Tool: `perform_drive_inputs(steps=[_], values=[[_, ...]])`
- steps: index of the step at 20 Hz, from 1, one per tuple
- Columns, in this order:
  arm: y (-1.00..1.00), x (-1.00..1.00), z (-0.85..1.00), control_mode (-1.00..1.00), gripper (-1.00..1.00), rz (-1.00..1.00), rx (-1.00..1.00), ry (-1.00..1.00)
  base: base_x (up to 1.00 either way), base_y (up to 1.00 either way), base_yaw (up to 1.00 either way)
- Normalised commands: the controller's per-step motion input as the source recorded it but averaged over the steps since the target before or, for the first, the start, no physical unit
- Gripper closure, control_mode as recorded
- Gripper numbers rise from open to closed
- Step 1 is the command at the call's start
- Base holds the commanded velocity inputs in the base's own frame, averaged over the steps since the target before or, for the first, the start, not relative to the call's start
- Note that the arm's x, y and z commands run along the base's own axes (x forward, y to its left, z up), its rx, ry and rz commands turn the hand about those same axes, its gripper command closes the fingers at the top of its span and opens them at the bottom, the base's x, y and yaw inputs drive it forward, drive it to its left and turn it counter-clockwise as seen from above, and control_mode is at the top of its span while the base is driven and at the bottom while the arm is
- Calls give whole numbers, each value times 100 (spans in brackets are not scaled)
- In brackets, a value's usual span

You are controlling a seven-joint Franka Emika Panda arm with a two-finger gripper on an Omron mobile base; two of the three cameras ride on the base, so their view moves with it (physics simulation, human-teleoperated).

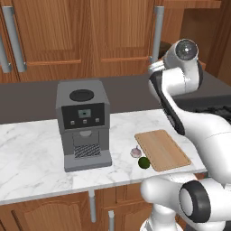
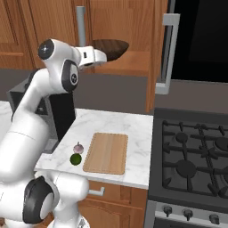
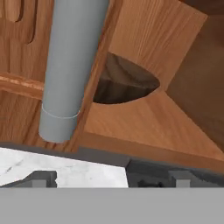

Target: Open the cabinet. Place the bowl and condiment on the counter. Then place the lime and garlic on the cutting board.

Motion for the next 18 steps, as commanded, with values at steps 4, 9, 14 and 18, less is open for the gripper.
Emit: perform_drive_inputs(steps=[4, 9, 14, 18], values=[[49, 68, 71, -100, -100, 22, 28, -23, 0, 0, 0], [40, 48, 30, -100, -100, 7, 15, -12, 0, 0, 0], [14, 47, 4, -100, -100, -11, 0, 0, 0, 0, 0], [0, 79, 0, -100, -100, -3, 0, 0, 0, 0, 0]])
